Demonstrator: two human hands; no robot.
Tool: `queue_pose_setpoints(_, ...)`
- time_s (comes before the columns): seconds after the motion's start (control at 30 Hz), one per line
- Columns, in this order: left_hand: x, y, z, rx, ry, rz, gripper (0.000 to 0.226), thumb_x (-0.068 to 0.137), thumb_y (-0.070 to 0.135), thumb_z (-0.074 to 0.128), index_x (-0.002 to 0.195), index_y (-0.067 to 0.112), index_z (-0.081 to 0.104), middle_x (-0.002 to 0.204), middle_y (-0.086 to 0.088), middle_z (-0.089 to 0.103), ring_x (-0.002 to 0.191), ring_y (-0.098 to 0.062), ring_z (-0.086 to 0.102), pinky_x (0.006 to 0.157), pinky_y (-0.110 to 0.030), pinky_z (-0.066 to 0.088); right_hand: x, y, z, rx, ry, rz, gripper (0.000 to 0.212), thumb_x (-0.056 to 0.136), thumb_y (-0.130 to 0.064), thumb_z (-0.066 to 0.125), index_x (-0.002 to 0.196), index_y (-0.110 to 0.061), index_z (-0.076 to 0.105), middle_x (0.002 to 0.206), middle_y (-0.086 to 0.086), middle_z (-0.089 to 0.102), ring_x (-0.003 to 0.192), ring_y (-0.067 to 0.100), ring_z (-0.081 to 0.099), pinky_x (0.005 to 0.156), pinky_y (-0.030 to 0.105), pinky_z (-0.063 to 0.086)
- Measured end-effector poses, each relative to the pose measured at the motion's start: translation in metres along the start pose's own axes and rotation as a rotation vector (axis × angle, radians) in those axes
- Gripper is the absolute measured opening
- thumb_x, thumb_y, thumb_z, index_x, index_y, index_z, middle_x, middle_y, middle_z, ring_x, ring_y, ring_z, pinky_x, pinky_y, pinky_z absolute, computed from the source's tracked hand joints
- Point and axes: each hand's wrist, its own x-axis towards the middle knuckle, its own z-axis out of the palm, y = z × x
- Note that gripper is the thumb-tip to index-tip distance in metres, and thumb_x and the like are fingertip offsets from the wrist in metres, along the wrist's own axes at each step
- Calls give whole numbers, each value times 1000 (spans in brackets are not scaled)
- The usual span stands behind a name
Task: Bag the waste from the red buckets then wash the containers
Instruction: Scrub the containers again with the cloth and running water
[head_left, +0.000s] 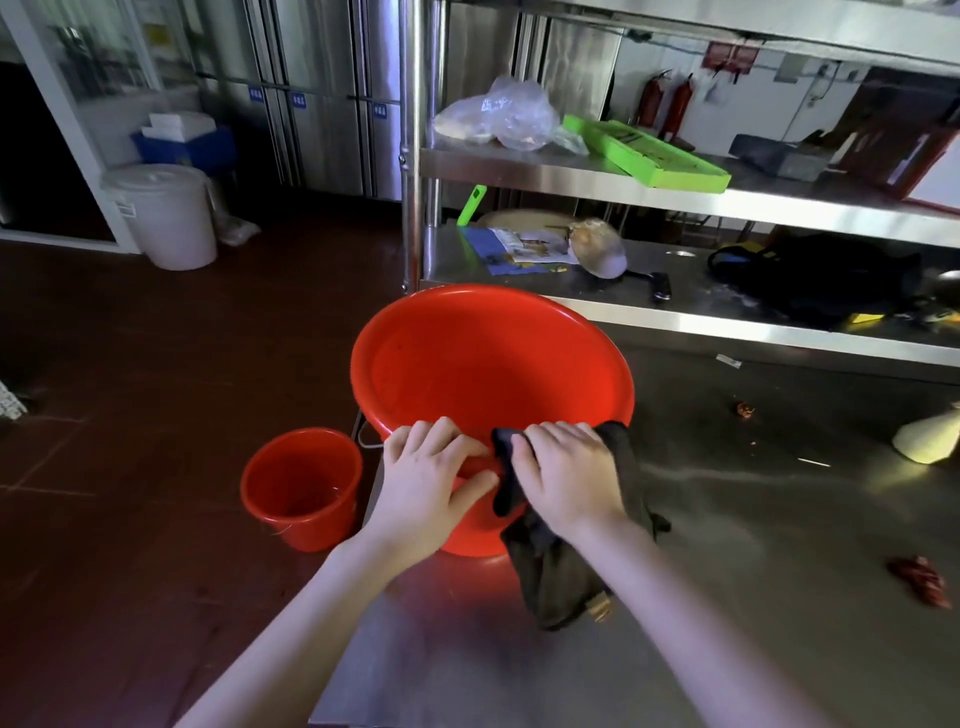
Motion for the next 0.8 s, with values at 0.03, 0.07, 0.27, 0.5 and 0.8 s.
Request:
queue_pose_setpoints(0.03, 1, 0, 1, -11, 6, -3, 32, 89, 49, 52, 104, 27, 69, 95, 11, 50, 92, -16, 47, 96, -35, 24, 2, 19, -5, -4, -13, -27, 40, 94, -25, 42, 58, -14, 53, 56, 3, 55, 59, 28, 57, 60, 38, 44)
queue_pose_setpoints(0.07, 2, 0, 2, -24, 6, -1, 29, 90, 49, 54, 104, 28, 68, 95, 13, 47, 92, -15, 46, 98, -35, 22, 7, 40, -10, 4, -39, -39, 41, 94, -26, 39, 59, -12, 55, 58, 5, 57, 62, 30, 58, 63, 39, 45)
queue_pose_setpoints(0.27, 2, 0, 5, -10, 23, 8, 24, 91, 47, 59, 105, 29, 68, 98, 13, 49, 96, -15, 46, 102, -35, 19, 24, 88, -7, 108, -72, 144, 36, 96, -11, 48, 63, -1, 59, 64, 9, 58, 70, 31, 55, 78, 43, 44)
queue_pose_setpoints(0.5, -1, 9, 3, 53, 16, -4, 31, 87, 46, 53, 103, 26, 69, 94, 9, 54, 90, -19, 52, 93, -37, 29, -9, -9, 7, 33, 72, 103, 39, 97, -26, 42, 59, -17, 50, 57, -4, 50, 60, 22, 50, 65, 37, 39)
queue_pose_setpoints(0.8, 21, -69, -47, 114, -189, 99, 39, 96, 51, 37, 126, 40, 57, 131, 17, 51, 141, -11, 31, 116, -58, 6, 16, 92, -12, 80, -91, 47, 41, 94, -24, 39, 61, -8, 58, 63, 4, 60, 67, 28, 57, 74, 38, 42)
